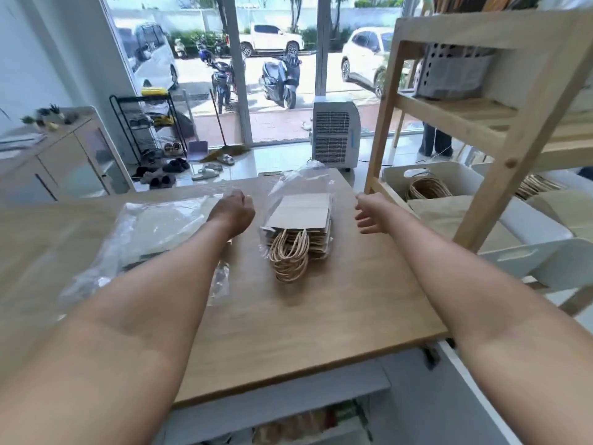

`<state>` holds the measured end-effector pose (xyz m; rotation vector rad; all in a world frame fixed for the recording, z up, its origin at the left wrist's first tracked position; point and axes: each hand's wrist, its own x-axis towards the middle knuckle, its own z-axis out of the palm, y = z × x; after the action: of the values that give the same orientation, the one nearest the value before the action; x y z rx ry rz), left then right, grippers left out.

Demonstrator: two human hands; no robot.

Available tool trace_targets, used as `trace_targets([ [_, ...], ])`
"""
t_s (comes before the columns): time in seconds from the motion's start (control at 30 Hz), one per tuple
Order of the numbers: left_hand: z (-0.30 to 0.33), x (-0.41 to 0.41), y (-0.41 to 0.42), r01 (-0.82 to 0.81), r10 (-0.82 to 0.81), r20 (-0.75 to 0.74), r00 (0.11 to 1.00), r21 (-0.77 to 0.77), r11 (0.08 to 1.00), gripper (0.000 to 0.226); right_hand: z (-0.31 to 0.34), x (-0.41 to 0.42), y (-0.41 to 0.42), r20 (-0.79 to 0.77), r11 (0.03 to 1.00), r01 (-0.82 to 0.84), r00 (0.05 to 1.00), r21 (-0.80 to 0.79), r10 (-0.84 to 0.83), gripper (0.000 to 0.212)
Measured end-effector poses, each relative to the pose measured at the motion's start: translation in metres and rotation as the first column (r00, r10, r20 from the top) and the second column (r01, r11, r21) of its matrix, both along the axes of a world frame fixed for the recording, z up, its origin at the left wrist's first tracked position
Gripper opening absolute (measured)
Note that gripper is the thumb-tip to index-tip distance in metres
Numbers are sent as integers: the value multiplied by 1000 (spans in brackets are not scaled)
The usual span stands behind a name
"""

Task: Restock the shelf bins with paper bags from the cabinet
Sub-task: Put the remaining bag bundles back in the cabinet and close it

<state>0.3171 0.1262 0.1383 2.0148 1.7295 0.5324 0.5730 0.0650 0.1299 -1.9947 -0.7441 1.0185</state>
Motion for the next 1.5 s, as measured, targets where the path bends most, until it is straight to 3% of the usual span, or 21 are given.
trace_targets([
  [0.17,-6,21,36,-69,76,92,993,-71,995,47,0,19,33,-315,997,46,947,-68,-65,84],
  [0.33,-14,42,59,-148,226,267,937,-283,947,53,-5,29,56,-537,994,51,838,-97,-96,107],
  [0.4,-16,48,60,-119,244,298,923,-382,916,59,-6,32,64,-583,995,41,808,-90,-86,116],
  [0.57,-29,62,67,-54,178,169,969,-560,826,91,-1,35,77,-588,997,-52,809,-58,8,131],
  [0.6,-33,64,71,-49,211,205,956,-597,801,92,-1,34,79,-581,994,-92,813,-56,42,131],
  [0.7,-47,70,78,-141,298,191,935,-572,808,90,2,29,81,-538,974,-212,832,-84,135,126],
  [0.8,-54,73,77,-126,205,95,974,-521,844,103,-1,23,82,-411,950,-254,897,-182,161,116],
  [0.9,-53,74,74,-80,227,160,961,-624,777,103,-14,23,83,-392,950,-201,915,-238,96,106],
  [1.0,-60,68,80,-63,265,239,934,-621,781,113,-25,21,74,-401,959,-178,913,-221,77,91],
  [1.13,-77,59,86,55,259,392,883,-634,771,141,-36,10,57,-351,985,-74,936,-156,15,70],
  [1.17,-77,57,84,65,269,408,873,-643,763,129,-38,7,54,-349,990,-35,937,-140,-16,66],
  [1.27,-64,50,68,95,284,410,867,-695,713,50,-41,-3,43,-303,991,77,947,-106,-106,59],
  [1.4,-64,40,62,147,303,414,858,-764,628,38,-43,-17,23,-218,983,167,959,-80,-181,52],
  [1.5,-61,35,50,216,257,423,869,-790,573,39,-38,-31,4,-263,965,262,931,1,-252,20],
])
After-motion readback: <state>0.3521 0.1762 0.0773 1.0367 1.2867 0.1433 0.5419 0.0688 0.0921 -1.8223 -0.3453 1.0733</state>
